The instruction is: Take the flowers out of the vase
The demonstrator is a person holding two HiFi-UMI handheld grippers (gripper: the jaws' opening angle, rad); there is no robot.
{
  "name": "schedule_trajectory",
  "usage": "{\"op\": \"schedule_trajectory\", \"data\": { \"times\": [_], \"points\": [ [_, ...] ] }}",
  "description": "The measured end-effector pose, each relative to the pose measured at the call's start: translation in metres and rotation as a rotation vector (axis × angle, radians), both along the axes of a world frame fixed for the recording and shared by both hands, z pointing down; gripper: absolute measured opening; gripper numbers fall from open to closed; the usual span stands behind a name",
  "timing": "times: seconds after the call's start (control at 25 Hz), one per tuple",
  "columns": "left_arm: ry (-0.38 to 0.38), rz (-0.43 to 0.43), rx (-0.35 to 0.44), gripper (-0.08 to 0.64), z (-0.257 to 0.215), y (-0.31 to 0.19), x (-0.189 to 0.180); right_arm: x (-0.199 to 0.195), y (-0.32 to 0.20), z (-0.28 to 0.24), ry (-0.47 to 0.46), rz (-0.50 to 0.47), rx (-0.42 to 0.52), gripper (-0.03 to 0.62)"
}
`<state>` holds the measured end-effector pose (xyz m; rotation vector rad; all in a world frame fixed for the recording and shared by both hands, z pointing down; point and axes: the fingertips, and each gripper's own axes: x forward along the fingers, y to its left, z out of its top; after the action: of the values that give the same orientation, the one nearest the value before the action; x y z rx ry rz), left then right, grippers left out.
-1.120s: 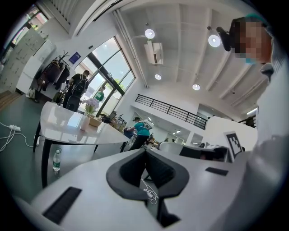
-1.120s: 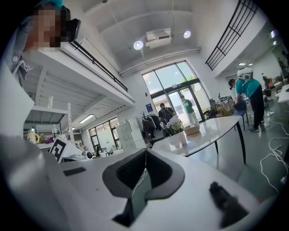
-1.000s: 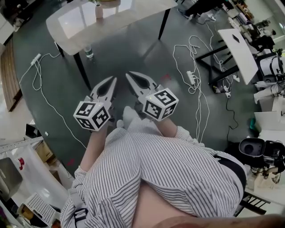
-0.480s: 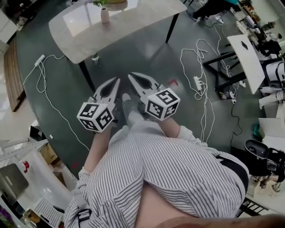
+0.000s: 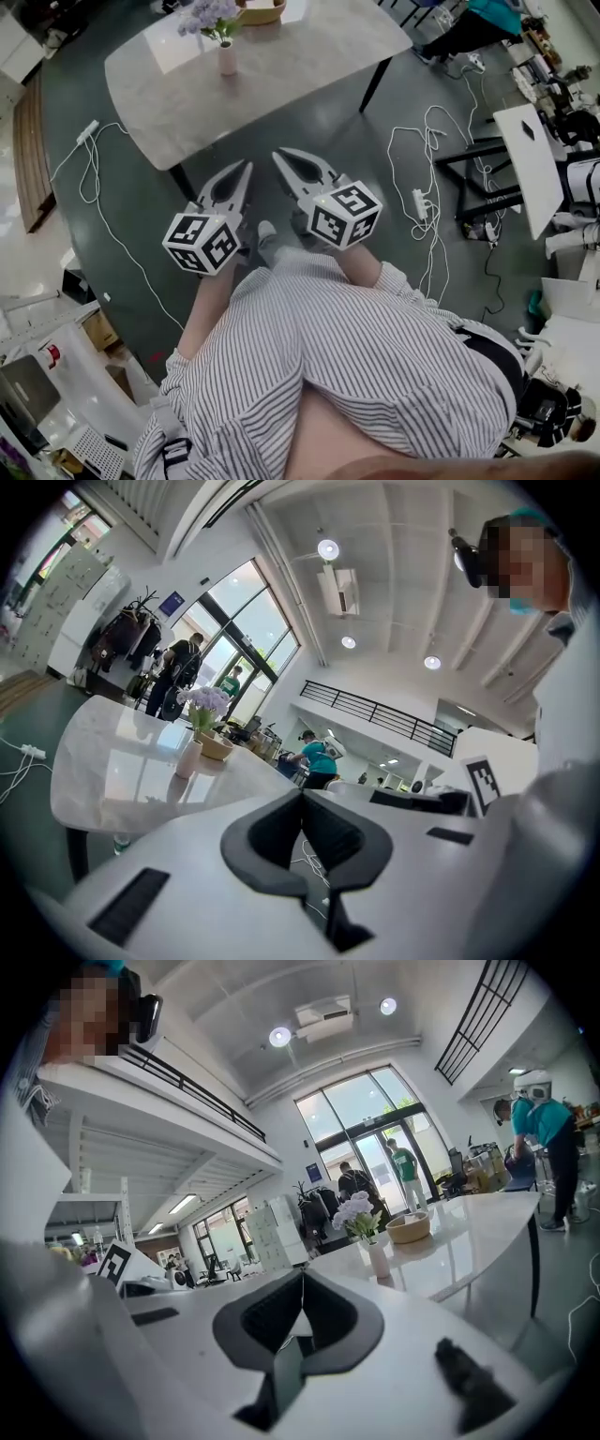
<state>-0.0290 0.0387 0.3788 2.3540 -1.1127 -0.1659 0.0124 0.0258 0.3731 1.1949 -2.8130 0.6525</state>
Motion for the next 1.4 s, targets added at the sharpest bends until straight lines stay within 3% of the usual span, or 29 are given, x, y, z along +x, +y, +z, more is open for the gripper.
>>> {"op": "schedule_trajectory", "data": {
  "times": [0.52,1.4],
  "points": [
    [-0.003,-0.074,0.017,0.011,0.001,-0.110,0.021,0.012,-0.109,0.002,0.001,-0.089,0.014,0.015],
    [-0.012,-0.092,-0.028,0.011,0.012,-0.183,0.008,0.012,-0.181,0.020,-0.023,-0.059,-0.051,0.015]
  ]
}}
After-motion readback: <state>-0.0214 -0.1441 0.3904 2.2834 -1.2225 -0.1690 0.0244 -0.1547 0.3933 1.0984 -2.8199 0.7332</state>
